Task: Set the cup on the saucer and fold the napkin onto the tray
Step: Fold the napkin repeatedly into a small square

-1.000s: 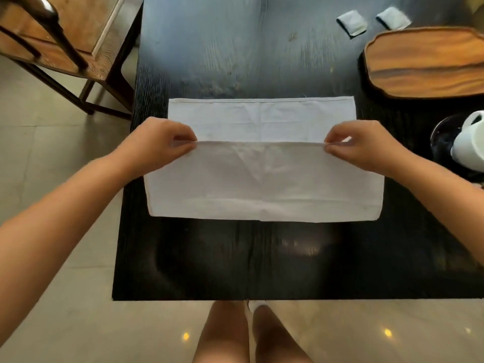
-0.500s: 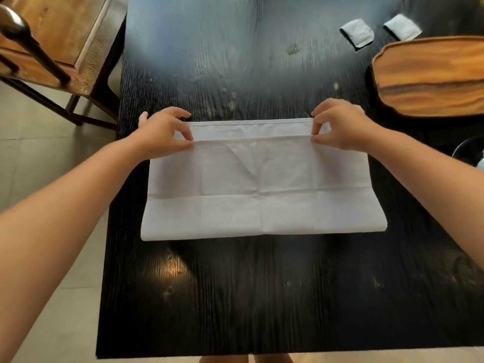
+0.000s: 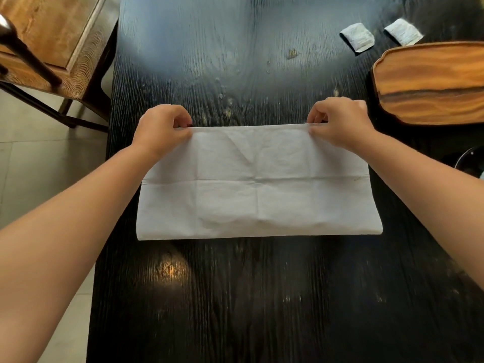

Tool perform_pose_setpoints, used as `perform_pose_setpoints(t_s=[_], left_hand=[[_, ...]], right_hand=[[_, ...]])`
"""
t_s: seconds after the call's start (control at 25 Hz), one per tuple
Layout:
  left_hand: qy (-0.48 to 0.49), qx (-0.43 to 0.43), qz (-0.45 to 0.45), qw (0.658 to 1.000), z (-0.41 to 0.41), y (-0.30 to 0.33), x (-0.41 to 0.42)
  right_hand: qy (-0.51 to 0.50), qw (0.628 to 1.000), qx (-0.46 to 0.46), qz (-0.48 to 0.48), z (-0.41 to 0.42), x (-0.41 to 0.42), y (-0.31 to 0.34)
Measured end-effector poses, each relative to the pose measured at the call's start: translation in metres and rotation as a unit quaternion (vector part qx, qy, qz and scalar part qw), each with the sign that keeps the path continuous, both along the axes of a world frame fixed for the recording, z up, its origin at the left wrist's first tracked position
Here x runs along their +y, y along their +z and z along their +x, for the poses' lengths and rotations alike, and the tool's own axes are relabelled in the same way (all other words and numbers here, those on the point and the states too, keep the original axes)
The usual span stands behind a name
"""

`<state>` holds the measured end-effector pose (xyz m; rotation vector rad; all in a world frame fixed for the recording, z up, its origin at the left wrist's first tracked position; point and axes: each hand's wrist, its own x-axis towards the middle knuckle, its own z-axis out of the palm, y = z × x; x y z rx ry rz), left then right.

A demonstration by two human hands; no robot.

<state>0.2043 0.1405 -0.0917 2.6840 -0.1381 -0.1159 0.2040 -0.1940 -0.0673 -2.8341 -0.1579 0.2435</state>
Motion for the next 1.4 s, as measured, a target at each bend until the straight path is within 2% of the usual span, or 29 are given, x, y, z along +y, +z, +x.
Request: perform_pose_setpoints(t_s=[0.16,0.36,0.56,0.72,0.84,0.96,1.08,1.2,1.28,1.4], left_hand=[[-0.02,0.0,-0.009,1.0,-0.02,0.003,0.0],[-0.058,0.03,-0.026,0.998,-0.094,0.008,0.004],[0.025,-0.056,0.051,0.997,-0.153,-0.003,-0.048],[-0.046,-0.015,0.098,0.994,-0.176,-0.025,-0.118],[-0.034,0.001,0.128,0.991,-0.173,-0.039,-0.093],[0.01,0.011,0.132,0.991,-0.177,-0.039,-0.037],[0.096,0.044,0.164,0.981,-0.174,-0.036,0.014],[0.231,0.019,0.169,0.958,-0.178,-0.024,-0.007],[0.185,-0.028,0.127,0.974,-0.2,-0.015,-0.063],[0.033,0.006,0.113,0.993,-0.246,-0.019,-0.139]], right_hand=[[-0.009,0.998,-0.055,0.02,-0.024,-0.002,-0.01],[0.015,0.996,-0.076,0.046,-0.103,-0.012,-0.019],[-0.061,0.982,-0.156,0.082,-0.135,-0.001,-0.042],[-0.072,0.973,-0.203,0.077,-0.139,0.003,-0.052],[-0.06,0.973,-0.21,0.075,-0.138,0.003,-0.052],[-0.057,0.972,-0.214,0.078,-0.138,0.002,-0.053],[-0.056,0.972,-0.216,0.075,-0.139,0.001,-0.053],[-0.058,0.972,-0.219,0.068,-0.139,0.004,-0.053],[-0.059,0.971,-0.221,0.065,-0.139,0.005,-0.052],[-0.059,0.972,-0.219,0.063,-0.139,0.005,-0.051]])
